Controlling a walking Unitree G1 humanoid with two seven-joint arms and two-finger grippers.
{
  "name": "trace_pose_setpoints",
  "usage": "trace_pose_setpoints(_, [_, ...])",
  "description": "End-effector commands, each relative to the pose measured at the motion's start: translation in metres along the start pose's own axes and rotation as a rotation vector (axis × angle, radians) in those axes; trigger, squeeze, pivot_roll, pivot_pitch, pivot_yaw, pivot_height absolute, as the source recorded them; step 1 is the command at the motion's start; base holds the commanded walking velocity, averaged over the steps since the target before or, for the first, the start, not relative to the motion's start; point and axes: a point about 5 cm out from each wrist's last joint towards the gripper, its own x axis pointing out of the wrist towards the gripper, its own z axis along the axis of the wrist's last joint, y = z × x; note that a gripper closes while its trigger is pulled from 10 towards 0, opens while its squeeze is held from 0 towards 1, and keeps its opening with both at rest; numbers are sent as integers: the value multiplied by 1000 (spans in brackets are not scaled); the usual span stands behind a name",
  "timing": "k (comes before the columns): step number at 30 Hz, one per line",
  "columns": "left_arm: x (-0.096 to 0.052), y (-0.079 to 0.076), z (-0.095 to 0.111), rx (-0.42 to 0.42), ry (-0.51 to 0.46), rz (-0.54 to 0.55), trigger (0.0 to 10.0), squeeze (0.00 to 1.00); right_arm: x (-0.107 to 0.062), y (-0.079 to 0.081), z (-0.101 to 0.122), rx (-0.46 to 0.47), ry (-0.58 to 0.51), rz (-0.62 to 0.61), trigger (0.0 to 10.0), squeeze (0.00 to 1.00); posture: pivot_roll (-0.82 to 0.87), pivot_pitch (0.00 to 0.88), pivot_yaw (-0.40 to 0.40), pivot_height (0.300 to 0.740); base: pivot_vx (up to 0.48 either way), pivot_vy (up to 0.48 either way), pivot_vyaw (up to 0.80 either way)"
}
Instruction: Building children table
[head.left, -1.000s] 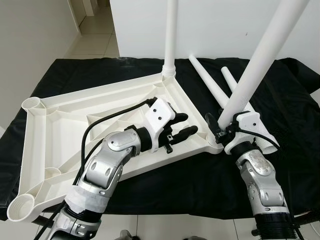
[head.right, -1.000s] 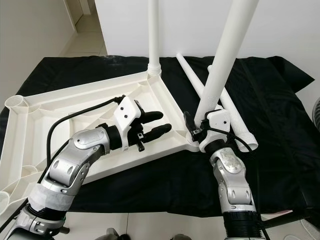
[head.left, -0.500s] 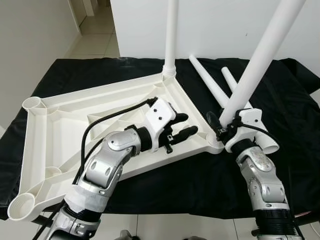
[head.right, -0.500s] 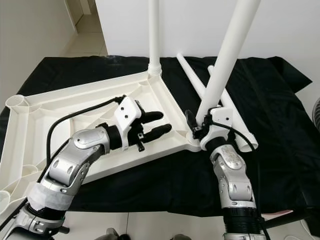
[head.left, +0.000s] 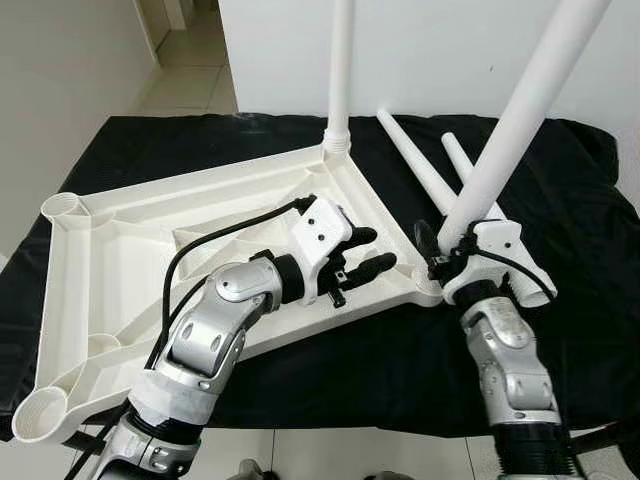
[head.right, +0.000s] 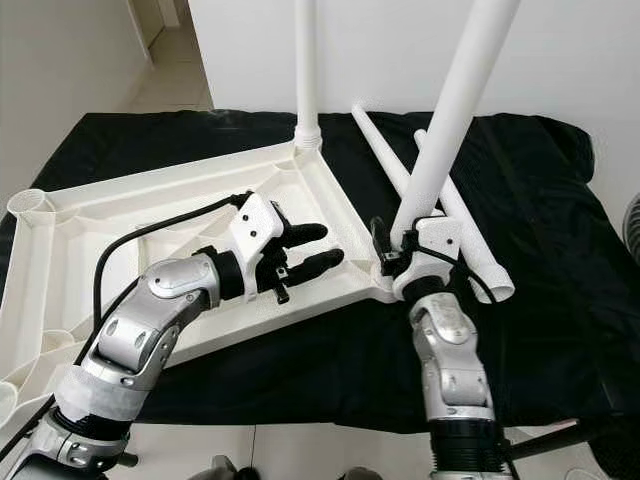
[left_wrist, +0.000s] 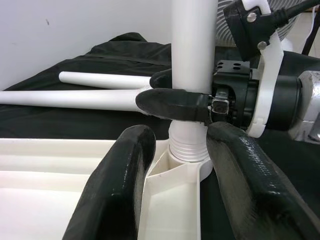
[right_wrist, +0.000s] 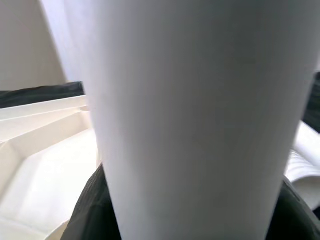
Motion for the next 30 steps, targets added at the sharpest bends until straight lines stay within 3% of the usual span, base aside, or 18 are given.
trace_pose_setpoints(1, [0, -2, 0, -2, 0, 5, 10000, 0, -6, -6, -22, 45, 106, -102, 10000, 0, -116, 71, 69, 740, 0, 0, 0])
trace_pose_setpoints(8, [2, -5, 1, -8, -5, 2, 10000, 0, 1, 10, -17, 69, 88, -322, 10000, 0, -117, 69, 66, 740, 0, 0, 0])
trace_pose_setpoints(18, [3, -5, 1, -7, -9, 2, 10000, 0, 4, 19, -16, 83, 76, -324, 10000, 0, -114, 65, 60, 740, 0, 0, 0])
trace_pose_setpoints(21, [3, -5, 1, -8, -9, 4, 10000, 0, 6, 21, -11, 45, 31, -267, 10000, 0, -113, 64, 59, 740, 0, 0, 0])
trace_pose_setpoints(22, [3, -5, 1, -10, -9, 3, 10000, 0, 8, 22, -9, 20, 8, -223, 10000, 663, -113, 64, 59, 740, 0, 0, 0])
trace_pose_setpoints(23, [3, -5, 1, -10, -9, 3, 10000, 0, 8, 22, -9, 20, 8, -223, 10000, 663, -113, 64, 59, 740, 0, 0, 0])
trace_pose_setpoints(24, [2, -5, 0, -10, -8, 1, 10000, 0, 10, 19, -7, 14, -11, -199, 10000, 1000, -113, 64, 59, 740, 0, 0, 0])
trace_pose_setpoints(30, [3, -6, -1, -10, -5, -2, 10000, 0, 15, 3, 3, -29, -59, -139, 10000, 1000, -113, 64, 59, 740, 0, 0, 0])
